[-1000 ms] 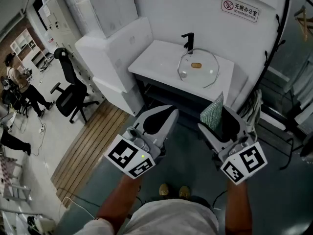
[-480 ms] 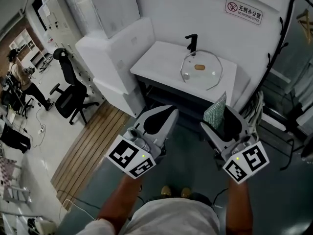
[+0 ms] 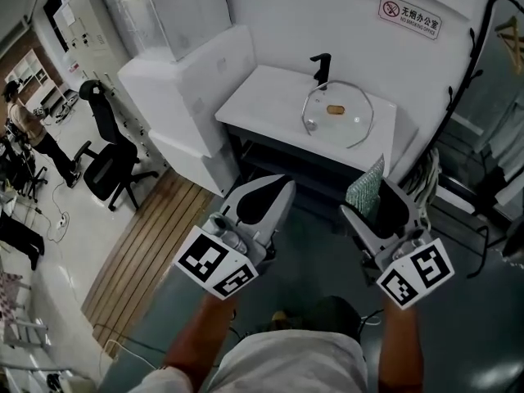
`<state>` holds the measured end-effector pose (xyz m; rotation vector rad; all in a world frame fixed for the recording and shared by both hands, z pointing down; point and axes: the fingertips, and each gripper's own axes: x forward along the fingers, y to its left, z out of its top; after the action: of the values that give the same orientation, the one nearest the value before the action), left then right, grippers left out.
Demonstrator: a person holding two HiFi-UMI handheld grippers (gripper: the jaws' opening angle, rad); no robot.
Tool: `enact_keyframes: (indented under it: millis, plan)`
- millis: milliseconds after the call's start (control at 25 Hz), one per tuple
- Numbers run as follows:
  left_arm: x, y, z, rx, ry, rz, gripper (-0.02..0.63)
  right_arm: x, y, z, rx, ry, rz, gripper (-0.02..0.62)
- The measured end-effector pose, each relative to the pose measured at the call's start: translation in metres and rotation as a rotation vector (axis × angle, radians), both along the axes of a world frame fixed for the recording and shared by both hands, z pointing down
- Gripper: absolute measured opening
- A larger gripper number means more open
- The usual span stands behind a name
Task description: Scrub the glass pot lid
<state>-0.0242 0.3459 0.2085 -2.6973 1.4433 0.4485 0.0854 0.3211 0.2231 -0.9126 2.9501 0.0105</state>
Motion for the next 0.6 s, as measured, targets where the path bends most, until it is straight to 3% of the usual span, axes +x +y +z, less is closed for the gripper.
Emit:
enact_keyframes:
  millis: [280, 600]
  plan:
    - [-0.017, -0.01, 0.007, -0.012, 0.011, -0.013, 0.015, -0.01, -0.012, 0.007, -0.016, 0.006, 0.003, 0.328]
    - [-0.027, -0.061, 0.011, -0.02, -0.013, -0.032, 0.015, -0.014, -0.067, 0.012, -0.02, -0.021, -0.002, 0.328]
